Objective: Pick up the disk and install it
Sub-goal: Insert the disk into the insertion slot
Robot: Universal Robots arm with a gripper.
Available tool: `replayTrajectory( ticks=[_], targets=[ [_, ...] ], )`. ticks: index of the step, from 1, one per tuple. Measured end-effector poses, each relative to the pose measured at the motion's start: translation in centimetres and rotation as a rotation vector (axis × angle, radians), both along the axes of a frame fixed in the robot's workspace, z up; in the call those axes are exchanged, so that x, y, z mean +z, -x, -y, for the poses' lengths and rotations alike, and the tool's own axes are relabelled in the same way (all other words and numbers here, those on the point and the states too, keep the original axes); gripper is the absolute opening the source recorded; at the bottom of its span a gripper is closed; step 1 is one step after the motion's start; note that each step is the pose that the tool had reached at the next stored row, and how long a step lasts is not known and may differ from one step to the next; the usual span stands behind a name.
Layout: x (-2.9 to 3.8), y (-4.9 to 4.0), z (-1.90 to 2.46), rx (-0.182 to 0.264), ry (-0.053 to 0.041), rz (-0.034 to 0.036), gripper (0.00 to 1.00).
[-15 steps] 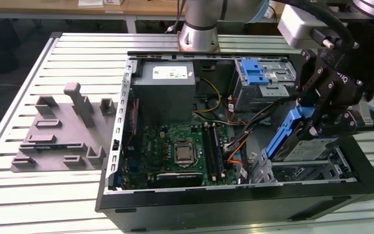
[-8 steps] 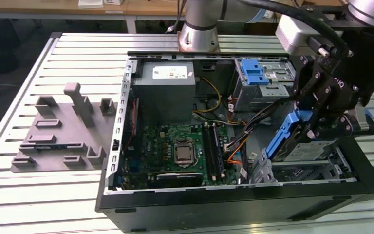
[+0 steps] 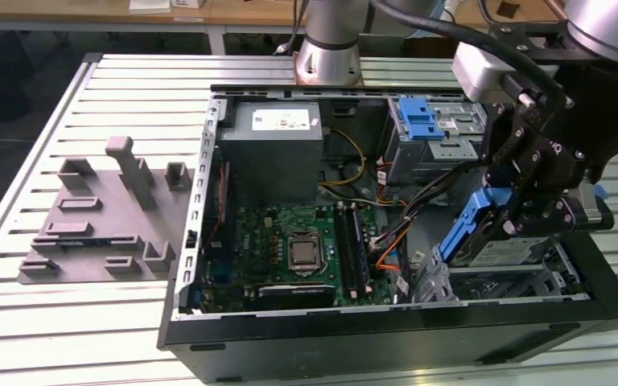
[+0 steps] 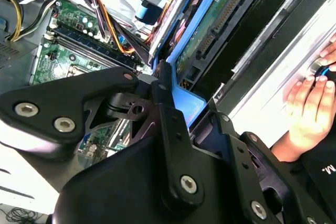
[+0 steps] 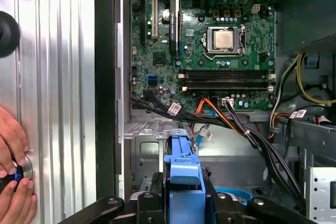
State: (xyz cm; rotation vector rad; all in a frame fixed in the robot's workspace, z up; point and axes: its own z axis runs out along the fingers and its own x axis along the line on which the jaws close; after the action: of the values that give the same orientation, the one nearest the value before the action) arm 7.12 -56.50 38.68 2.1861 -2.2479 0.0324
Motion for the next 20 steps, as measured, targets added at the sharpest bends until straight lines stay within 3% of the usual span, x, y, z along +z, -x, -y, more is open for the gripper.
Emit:
replayTrajectory(
  ticks=[20],
  targets=[
    [-1.96,-0.08,0.2,0.0,0.0,0.0,0.36]
  ],
)
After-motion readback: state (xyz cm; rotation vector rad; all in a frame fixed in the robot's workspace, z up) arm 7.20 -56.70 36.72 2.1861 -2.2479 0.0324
